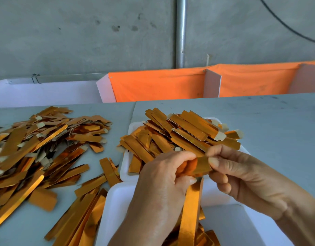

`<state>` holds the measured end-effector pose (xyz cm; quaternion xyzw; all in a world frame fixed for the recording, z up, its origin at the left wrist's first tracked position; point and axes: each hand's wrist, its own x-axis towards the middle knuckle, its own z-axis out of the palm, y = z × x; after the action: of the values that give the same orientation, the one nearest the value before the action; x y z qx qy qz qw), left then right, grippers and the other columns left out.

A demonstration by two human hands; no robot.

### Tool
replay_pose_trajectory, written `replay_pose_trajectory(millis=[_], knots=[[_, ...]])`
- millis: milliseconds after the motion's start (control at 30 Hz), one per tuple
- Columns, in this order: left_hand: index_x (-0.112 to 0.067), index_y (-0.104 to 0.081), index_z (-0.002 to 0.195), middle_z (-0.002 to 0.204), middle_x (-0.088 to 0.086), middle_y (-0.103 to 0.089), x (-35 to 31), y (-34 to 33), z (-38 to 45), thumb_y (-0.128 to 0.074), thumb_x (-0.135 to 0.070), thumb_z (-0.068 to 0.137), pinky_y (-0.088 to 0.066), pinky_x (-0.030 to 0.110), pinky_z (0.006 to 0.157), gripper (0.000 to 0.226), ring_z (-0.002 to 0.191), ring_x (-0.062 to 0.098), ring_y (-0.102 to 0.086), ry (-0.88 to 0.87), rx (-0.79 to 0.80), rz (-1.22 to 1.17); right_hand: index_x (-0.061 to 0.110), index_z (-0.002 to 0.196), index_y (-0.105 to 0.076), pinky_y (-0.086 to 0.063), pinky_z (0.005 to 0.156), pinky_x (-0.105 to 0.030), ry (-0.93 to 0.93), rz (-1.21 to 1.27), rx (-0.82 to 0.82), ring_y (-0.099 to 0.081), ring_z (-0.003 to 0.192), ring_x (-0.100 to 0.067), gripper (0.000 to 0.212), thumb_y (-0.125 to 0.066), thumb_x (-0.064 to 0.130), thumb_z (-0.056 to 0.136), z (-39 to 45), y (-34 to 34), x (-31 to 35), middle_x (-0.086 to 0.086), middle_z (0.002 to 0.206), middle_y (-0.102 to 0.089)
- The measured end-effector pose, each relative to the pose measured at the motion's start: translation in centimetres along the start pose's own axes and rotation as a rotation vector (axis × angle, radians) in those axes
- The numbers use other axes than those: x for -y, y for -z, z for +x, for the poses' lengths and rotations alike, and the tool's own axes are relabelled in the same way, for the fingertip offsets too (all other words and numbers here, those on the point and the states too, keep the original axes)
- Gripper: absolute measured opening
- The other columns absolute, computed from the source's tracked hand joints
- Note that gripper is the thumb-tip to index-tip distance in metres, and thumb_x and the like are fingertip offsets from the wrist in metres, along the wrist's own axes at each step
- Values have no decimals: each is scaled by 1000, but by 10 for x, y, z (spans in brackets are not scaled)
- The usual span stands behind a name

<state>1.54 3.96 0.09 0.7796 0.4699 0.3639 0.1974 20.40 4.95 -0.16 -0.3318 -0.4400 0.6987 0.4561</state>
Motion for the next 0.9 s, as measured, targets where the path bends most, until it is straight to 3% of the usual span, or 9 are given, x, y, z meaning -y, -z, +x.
replay_pose_trajectory(millis=[233,367,667,767,900], knots=[[-45,-52,125,115,-31,-54,-1,-1,0,-66,-32,85,-38,0,81,44,103,-12,-45,-58,14,96,10,78,-66,-44,42,-22,-19,-187,-73,-49,44,-16,16,-73,12,64,0,-4,1,-11,54,-51],[-46,-51,126,120,-31,-52,2,-1,1,-65,-32,86,-39,9,91,45,110,-10,-43,-48,16,120,7,85,-63,-45,42,-21,-12,-198,-96,-50,44,-17,17,-63,9,68,0,-4,0,-13,54,-52],[-46,-56,121,92,-42,-47,4,2,1,-69,-29,83,-36,-4,78,43,100,-20,-44,-15,50,64,7,87,-62,-46,42,-21,-5,-176,-78,-51,44,-17,18,-62,8,69,-2,-3,0,-13,55,-53],[-46,-54,125,109,-36,-53,3,2,1,-66,-30,85,-32,-4,81,45,97,-17,-43,-51,48,112,6,90,-60,-47,43,-21,-4,-229,-87,-52,45,-17,22,-64,9,69,-1,-3,-1,-13,57,-56],[-44,-51,130,126,-28,-52,2,2,2,-60,-29,90,-19,-4,88,44,114,-12,-34,-130,86,184,3,92,-59,-48,45,-20,10,-285,-73,-56,47,-17,24,-75,10,75,0,-1,-1,-13,59,-60]])
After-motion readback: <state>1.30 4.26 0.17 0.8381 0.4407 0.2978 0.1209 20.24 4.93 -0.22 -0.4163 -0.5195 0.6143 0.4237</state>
